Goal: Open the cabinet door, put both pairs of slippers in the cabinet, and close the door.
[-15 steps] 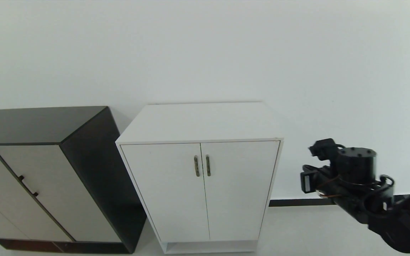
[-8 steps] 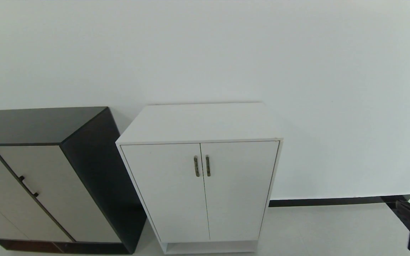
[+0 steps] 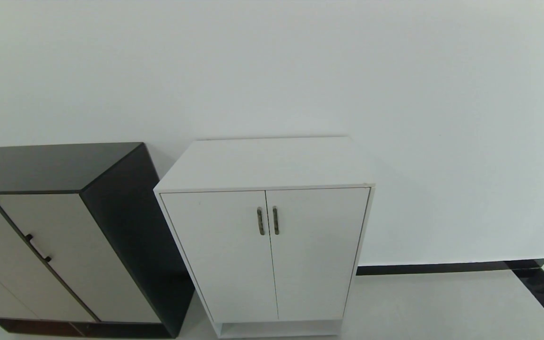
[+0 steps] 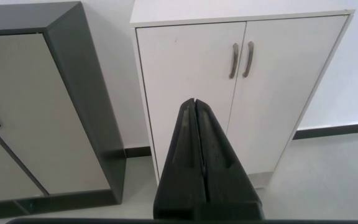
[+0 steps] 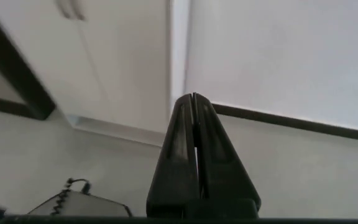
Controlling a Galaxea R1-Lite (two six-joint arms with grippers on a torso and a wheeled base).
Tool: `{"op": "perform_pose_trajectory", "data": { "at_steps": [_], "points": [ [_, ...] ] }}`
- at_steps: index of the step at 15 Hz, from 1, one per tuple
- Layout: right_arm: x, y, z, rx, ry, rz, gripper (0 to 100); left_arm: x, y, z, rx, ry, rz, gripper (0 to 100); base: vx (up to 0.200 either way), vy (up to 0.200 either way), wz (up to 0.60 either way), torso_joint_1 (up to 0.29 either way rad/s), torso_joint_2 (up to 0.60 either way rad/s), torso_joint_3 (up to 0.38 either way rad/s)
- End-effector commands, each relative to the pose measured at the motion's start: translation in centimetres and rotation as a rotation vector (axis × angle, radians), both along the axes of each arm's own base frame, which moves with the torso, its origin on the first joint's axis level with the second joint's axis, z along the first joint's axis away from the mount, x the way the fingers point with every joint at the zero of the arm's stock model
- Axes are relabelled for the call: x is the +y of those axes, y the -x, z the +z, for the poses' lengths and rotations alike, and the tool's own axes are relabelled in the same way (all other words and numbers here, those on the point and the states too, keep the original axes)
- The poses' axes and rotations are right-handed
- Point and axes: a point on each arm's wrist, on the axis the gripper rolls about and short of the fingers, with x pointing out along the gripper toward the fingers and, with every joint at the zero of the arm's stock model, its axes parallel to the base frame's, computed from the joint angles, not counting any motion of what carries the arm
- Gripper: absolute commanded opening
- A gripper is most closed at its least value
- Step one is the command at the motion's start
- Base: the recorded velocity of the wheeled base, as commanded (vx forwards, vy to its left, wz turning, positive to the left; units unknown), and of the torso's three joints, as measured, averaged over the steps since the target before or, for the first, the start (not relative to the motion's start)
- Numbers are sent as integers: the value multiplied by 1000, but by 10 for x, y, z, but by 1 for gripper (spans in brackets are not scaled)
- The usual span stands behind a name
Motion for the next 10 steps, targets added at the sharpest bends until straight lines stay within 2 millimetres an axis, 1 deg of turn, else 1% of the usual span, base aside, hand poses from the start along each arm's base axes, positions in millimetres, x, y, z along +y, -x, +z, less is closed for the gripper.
{"op": "perform_pose_trajectory", "data": {
  "at_steps": [1,3,4,5,6,7,8,9,10],
  "points": [
    [0,4,-4,-43,-15,40,0,0,0,0,0,0,0,0,0,0,0,0,0,0],
    [1,3,-5,-72,13,90,0,0,0,0,0,1,0,0,0,0,0,0,0,0],
    [2,2,-5,-67,25,48,0,0,0,0,-1,1,0,0,0,0,0,0,0,0],
    [3,1,-5,-50,41,-33,0,0,0,0,-1,1,0,0,0,0,0,0,0,0],
    [3,0,-5,-43,43,-60,0,0,0,0,0,1,0,0,0,0,0,0,0,0],
    [4,0,-5,-46,46,-164,0,0,0,0,0,1,0,0,0,0,0,0,0,0],
    [5,3,-5,-73,45,-206,0,0,0,0,0,0,0,0,0,0,0,0,0,0],
    [5,4,-6,-94,43,-214,0,0,0,0,0,1,0,0,0,0,0,0,0,0],
    [5,10,-7,-158,38,-208,0,0,0,0,-1,1,0,0,0,0,0,0,0,0]
  ]
}}
